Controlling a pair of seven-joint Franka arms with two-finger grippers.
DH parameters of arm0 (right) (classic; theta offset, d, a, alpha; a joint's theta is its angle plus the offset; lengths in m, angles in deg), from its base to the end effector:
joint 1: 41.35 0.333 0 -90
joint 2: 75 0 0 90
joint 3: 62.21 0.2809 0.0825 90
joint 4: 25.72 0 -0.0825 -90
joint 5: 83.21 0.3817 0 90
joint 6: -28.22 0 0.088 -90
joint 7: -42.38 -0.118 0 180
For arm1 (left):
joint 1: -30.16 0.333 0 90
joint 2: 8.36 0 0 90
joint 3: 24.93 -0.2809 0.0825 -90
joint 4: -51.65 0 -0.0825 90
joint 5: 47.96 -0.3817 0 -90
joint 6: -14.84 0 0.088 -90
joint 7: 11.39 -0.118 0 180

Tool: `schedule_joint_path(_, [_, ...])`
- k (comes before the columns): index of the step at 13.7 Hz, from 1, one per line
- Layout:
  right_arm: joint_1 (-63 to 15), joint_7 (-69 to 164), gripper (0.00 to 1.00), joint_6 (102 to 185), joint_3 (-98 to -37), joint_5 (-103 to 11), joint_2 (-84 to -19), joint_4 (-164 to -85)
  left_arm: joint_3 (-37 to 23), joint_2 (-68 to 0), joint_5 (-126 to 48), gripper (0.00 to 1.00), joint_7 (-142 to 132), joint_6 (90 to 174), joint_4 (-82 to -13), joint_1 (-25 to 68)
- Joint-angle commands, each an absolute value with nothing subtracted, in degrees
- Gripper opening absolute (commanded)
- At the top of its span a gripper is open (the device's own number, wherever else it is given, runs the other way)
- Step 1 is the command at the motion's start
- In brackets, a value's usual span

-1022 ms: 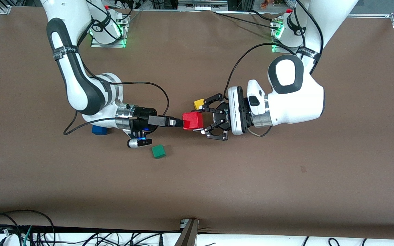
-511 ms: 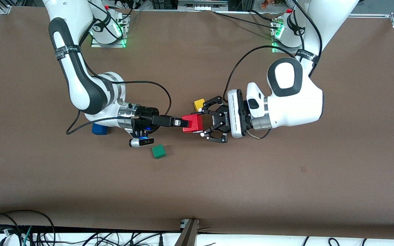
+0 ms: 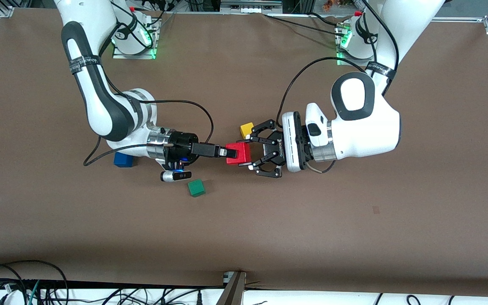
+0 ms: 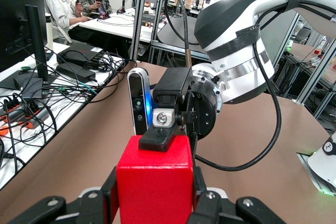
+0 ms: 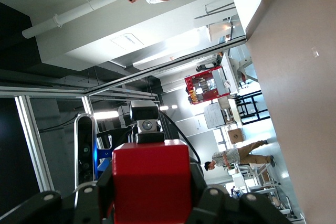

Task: Pass red block to right arm, stack on blue
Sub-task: 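Close the right gripper on the red cube beside the left gripper, then open the left gripper and pull it back from the red cube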

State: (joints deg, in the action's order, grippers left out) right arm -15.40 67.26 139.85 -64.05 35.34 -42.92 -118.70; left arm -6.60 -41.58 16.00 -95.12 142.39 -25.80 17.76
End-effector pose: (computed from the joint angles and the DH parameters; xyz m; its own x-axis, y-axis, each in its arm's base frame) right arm 0.6120 0.3520 0.3327 0.9450 -0.1206 -0.3041 -0.2801 0.1819 -0.9426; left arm 0.6387 -0.3618 0.4211 0.2362 -0.3806 0.8941 -0.9710 -0.1262 0.2028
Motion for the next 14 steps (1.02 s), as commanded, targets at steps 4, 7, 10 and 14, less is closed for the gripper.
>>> schedule_joint_path(4, [-15.2,67.7,0.0,140.1,-64.3,37.3,-43.3,-118.1,-6.7,-42.6,18.0,1.0,-96.0,142.5,-23.8,17.2])
schedule_joint_path(7, [-15.4,67.7,0.0,140.1,-64.5,37.3,-43.3,-118.0,-6.7,-42.6,19.3,1.0,-96.0,142.5,-23.9,17.1])
schedule_joint_path(10, [-15.6,67.1,0.0,140.1,-64.8,36.7,-43.4,-117.9,-6.7,-42.6,19.3,1.0,-96.0,142.5,-24.1,17.2])
schedule_joint_path(14, [-18.2,66.8,0.0,140.0,-65.3,31.2,-43.5,-116.3,-7.0,-42.2,19.3,1.0,-96.0,142.5,-24.6,17.3])
